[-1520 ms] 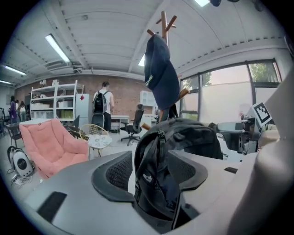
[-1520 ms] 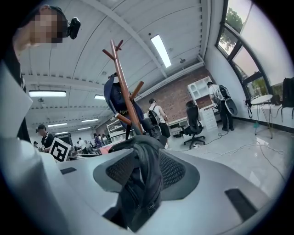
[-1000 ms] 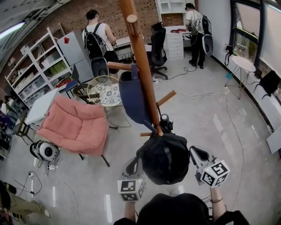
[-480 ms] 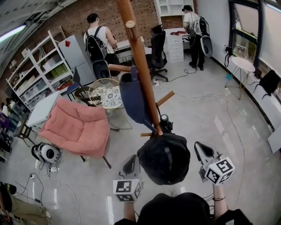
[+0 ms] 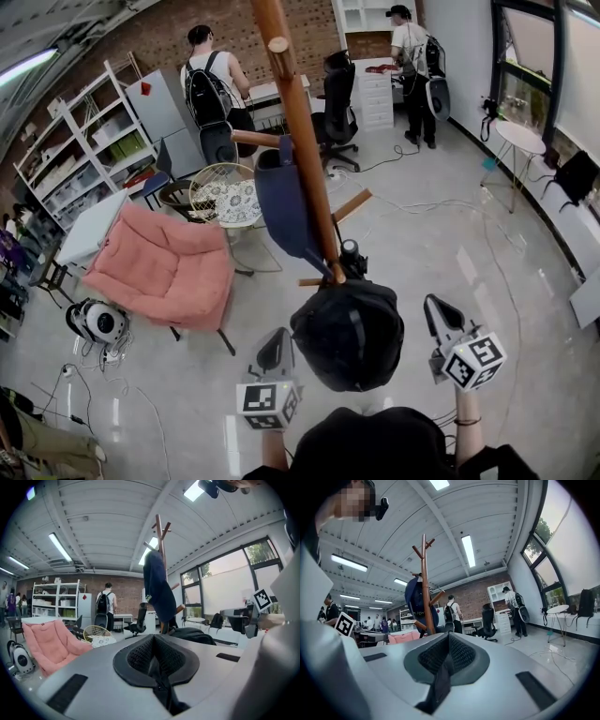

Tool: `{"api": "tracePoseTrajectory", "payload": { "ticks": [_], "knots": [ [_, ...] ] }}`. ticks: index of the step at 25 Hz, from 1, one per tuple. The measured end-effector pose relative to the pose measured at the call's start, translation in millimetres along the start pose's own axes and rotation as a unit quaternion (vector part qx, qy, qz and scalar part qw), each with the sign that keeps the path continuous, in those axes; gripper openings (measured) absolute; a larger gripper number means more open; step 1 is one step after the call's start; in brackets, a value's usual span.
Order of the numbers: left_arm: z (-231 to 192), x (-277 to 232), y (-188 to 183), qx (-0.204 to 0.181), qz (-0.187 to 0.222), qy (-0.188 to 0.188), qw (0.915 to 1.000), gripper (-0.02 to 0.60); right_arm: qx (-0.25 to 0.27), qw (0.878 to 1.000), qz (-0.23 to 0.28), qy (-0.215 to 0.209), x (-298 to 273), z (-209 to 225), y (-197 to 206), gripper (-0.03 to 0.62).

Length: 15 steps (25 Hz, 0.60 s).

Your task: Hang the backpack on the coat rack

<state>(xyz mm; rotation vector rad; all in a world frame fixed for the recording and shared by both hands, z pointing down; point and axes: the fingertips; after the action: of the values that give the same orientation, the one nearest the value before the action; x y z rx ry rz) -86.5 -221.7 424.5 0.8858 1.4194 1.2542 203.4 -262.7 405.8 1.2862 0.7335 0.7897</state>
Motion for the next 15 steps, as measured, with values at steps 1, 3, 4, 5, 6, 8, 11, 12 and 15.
{"api": "tracePoseTrajectory", "payload": {
  "ticks": [1,3,4,5,6,8,11,12,15],
  "knots": [
    [0.3,0.1,-0.5,0.001,0.000,0.000,1.0000,0.015,0.000,1.000,0.000,0.000,0.5,0.6,-0.1,0.012],
    [1.1,0.1,-1.6,0.001,0.001,0.000,1.0000,0.015,0.001,1.000,0.000,-0.001,1.1,0.9,-0.8,0.012],
    [1.7,0.0,-1.8,0.001,0.001,0.000,1.0000,0.015,0.003,1.000,-0.001,-0.001,1.1,0.8,-1.2,0.012],
    [2.4,-0.2,-2.1,0.001,0.001,0.000,1.0000,0.015,0.003,1.000,-0.001,-0.002,1.1,0.7,-1.5,0.012],
    [3.2,-0.6,-2.4,0.001,0.000,0.001,1.0000,0.015,0.004,1.000,-0.001,-0.003,0.9,0.6,-1.5,0.012],
    [4.9,-1.5,-2.3,0.001,-0.002,0.003,1.0000,0.015,0.008,1.000,-0.003,-0.005,-0.1,0.3,-1.5,0.012],
    [7.5,-2.8,-0.9,0.001,-0.006,0.007,1.0000,0.015,0.015,1.000,-0.007,-0.008,-1.1,0.4,0.6,0.012],
    [8.0,-3.3,-0.2,0.001,-0.008,0.007,0.9999,0.015,0.017,1.000,-0.009,-0.008,-1.4,1.0,1.6,0.012],
    [8.6,-5.4,0.3,0.003,-0.010,0.005,0.9999,0.015,0.018,1.000,-0.012,-0.009,-2.4,3.8,3.2,0.012]
  ]
}}
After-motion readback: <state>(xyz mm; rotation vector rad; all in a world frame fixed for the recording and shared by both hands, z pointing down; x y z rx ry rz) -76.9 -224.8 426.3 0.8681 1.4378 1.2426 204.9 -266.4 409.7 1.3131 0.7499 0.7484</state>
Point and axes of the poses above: the fingertips, and each gripper's own axes: x backward along the fingers, z to its right, y out of its underside, and after that the axes turned 3 degrees about -z, right-handed
